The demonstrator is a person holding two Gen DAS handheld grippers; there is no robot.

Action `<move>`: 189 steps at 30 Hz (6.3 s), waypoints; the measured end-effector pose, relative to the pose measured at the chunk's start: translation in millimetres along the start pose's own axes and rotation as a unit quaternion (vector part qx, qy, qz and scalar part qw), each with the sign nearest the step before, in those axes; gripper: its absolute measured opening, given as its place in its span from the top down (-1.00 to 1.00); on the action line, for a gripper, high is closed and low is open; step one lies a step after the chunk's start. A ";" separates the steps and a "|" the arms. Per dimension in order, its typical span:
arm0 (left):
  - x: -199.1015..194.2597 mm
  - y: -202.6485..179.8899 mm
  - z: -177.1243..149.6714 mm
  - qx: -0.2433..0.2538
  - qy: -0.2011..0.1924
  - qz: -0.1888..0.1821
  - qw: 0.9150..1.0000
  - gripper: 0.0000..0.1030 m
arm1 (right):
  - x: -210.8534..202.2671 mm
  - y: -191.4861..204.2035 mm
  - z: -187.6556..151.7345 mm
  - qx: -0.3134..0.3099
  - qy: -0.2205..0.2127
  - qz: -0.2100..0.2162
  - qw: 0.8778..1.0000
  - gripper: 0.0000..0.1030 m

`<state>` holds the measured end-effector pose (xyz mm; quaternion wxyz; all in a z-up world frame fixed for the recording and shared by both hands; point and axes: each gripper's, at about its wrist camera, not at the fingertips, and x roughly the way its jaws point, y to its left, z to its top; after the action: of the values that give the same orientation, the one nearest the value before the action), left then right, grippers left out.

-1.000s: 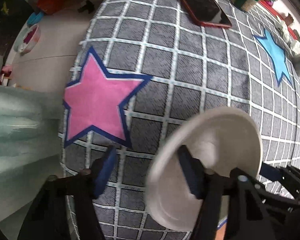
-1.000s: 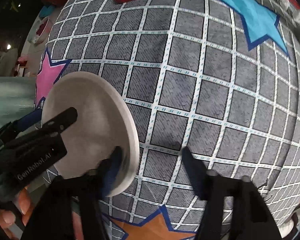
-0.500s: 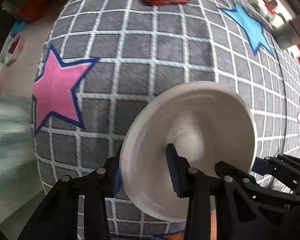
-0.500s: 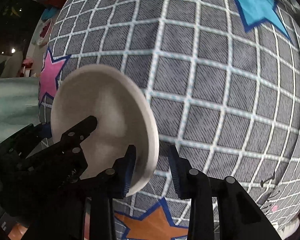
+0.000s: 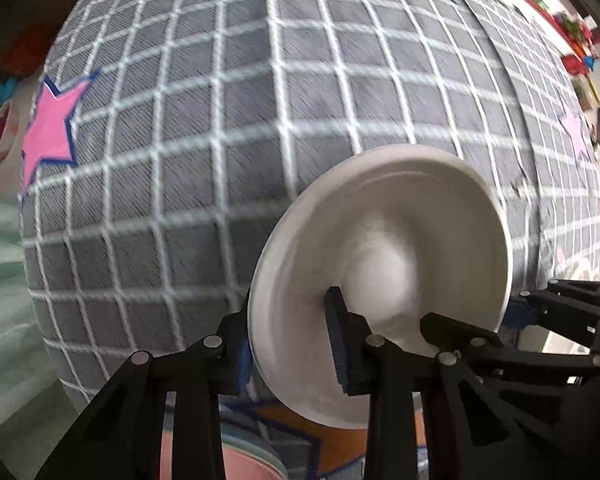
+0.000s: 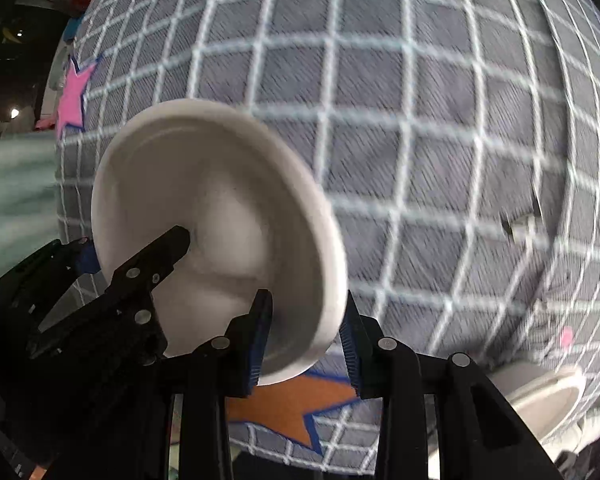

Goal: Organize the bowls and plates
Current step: 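Lift the third bowl with both grippers and carry it toward the bowl stack, then lower the bowl onto the bowl stack and open both grippers, then close both grippers on the rim of the stacked white bowls, then lift the bowl stack with both grippers and carry it toward the pink plate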

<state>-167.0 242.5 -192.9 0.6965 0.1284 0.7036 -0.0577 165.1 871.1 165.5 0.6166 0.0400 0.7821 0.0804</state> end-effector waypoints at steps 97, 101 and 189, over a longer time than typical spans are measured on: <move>-136.9 -158.7 -52.1 0.140 -0.014 -0.014 0.990 -0.58 | -178.6 -410.2 -312.3 0.213 -0.089 -0.008 0.973 -0.97; -136.9 -158.9 -51.5 0.140 -0.014 -0.015 0.990 -0.58 | -176.3 -409.5 -308.5 0.213 -0.085 -0.011 0.973 -0.97; 47.7 -49.3 -69.9 -0.025 0.067 -0.078 0.994 0.42 | -51.8 -365.6 -96.9 0.036 0.020 -0.027 0.999 0.31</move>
<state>-247.1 218.1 -243.5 0.6444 0.0592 0.7575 -0.0857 96.7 495.6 173.1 0.6007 0.0394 0.7977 0.0361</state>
